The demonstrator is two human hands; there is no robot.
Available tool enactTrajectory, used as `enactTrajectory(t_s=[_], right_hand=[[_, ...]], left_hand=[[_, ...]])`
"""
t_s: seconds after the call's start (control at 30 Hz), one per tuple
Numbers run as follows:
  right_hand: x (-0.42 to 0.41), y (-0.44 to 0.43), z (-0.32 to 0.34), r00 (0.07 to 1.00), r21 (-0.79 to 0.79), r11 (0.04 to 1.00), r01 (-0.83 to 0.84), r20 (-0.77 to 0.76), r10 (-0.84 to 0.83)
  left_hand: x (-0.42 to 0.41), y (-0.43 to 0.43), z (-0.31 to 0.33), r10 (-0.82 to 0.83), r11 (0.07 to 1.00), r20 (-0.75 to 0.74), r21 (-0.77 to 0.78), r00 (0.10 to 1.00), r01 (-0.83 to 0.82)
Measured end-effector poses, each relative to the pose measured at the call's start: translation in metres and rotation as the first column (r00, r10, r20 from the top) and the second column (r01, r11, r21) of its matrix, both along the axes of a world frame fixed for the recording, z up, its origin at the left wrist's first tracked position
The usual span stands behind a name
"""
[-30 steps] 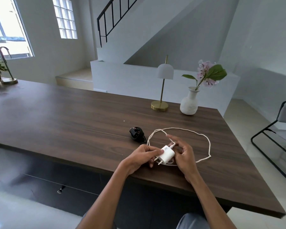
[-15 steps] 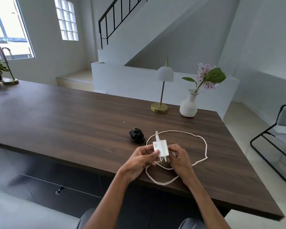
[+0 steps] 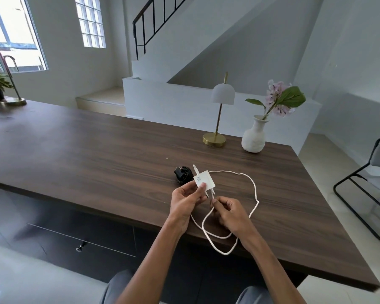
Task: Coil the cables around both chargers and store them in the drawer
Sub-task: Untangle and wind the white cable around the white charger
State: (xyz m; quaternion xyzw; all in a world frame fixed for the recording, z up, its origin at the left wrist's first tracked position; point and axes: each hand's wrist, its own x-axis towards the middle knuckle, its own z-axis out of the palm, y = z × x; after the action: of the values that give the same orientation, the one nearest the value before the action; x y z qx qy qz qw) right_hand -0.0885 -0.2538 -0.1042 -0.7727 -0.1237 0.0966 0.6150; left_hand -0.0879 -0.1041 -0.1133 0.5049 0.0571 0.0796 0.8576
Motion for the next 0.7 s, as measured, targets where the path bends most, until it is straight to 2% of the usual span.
enactTrajectory(t_s=[0.1,0.17,0.3,0.37,0.43,0.5,0.6,0.7], right_hand=[[-0.004,0.004,0.01,0.997,-0.044,0.999,-0.015,-0.078,0.012],[-0.007,0.006,0.018,0.994,-0.145,0.989,-0.013,-0.106,-0.003],[-0.008,0.0,0.038,0.984,-0.255,0.966,-0.04,-0.178,-0.006],[-0.003,-0.006,0.054,0.996,-0.38,0.925,-0.006,-0.082,-0.028],[0.007,-0.013,0.072,0.992,-0.605,0.794,0.057,0.121,0.021],[0.015,-0.019,0.09,0.968,-0.724,0.686,0.067,0.214,0.131],[0.024,-0.026,0.118,0.94,-0.73,0.681,0.049,0.264,0.216],[0.036,-0.031,0.138,0.909,-0.621,0.782,0.051,0.354,0.222]], left_hand=[[0.0,-0.006,-0.003,0.095,0.99,-0.02,0.109,0.995,-0.092],[0.001,-0.01,-0.006,0.18,0.95,0.016,0.258,0.984,-0.178],[0.002,-0.01,-0.009,0.333,0.746,0.146,0.563,0.932,-0.355],[0.001,-0.013,-0.007,0.307,0.657,0.216,0.657,0.927,-0.37],[0.0,-0.017,-0.009,0.247,0.602,0.251,0.717,0.936,-0.351],[-0.003,-0.02,-0.012,0.202,0.568,0.247,0.759,0.948,-0.319],[-0.007,-0.02,-0.01,0.132,0.588,0.211,0.77,0.969,-0.248],[-0.011,-0.022,-0.003,0.038,0.671,0.168,0.726,0.985,-0.149]])
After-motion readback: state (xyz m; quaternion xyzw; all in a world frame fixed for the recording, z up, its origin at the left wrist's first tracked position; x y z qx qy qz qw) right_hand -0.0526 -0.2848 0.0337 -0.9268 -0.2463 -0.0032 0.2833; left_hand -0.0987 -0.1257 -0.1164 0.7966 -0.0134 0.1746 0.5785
